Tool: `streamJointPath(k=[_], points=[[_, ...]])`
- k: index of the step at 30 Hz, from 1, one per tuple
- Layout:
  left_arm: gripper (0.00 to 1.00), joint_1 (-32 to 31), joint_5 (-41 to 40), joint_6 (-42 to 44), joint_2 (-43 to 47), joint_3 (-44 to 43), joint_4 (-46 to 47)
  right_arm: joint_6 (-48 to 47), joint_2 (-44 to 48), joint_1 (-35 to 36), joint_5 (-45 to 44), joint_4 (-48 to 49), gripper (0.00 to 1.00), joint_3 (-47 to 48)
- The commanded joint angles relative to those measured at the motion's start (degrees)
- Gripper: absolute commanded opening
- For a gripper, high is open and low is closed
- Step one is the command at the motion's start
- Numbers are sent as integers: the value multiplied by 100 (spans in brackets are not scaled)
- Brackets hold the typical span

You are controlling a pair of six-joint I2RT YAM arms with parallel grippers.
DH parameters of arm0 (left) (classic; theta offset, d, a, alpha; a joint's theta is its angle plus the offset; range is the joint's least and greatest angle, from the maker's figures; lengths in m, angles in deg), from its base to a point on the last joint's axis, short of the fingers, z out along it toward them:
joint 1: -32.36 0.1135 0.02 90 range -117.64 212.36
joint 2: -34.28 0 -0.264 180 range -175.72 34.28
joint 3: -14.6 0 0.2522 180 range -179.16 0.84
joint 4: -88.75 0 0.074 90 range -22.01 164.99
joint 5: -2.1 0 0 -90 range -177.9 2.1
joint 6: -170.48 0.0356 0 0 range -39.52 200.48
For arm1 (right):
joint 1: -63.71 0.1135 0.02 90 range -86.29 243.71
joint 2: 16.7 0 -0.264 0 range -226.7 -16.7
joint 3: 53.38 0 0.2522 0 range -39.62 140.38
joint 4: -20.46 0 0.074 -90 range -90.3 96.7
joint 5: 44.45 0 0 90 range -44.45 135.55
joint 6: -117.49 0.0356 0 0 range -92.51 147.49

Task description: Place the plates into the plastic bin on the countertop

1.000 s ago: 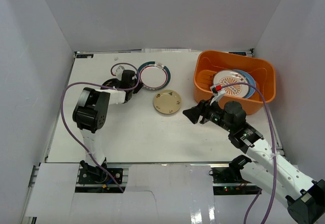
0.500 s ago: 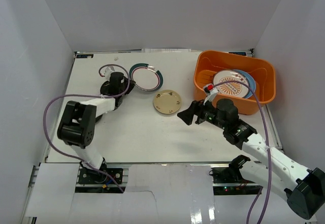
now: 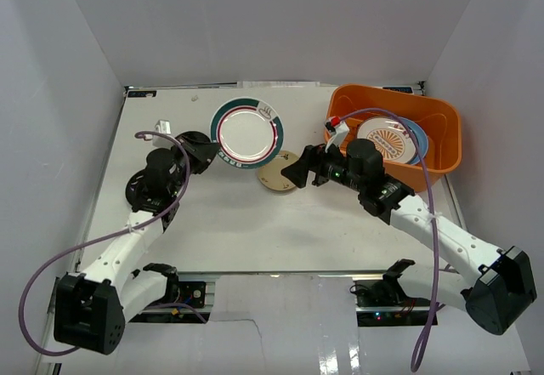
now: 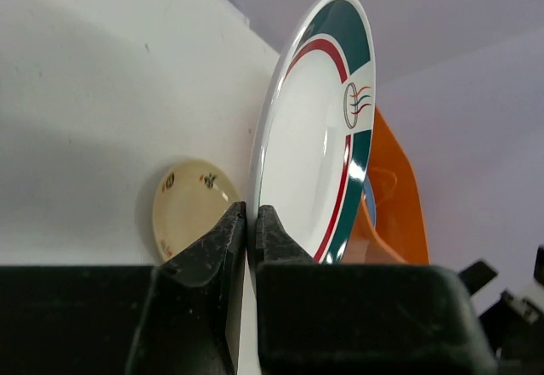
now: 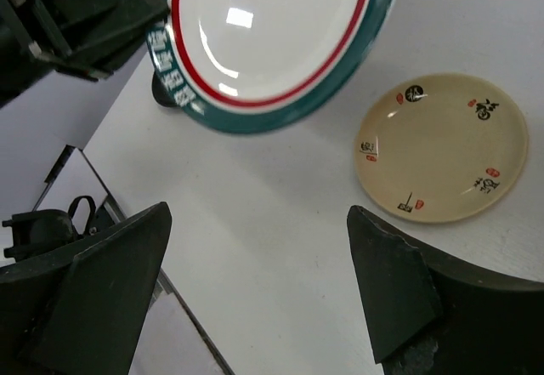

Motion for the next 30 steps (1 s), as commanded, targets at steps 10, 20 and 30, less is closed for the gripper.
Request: streamJointPath(k=[10,20,30], points=[[0,-15,1652,289,1986,293,-1157,235,-453,35,-290,342,95,389],[16,-41,2303,903,2198,30,-1903,859,-524,26,80,1238,8,126],[98,-173,1566,2968,2549,-613,-3924,631,-41,-1717,-360,343,8,917]])
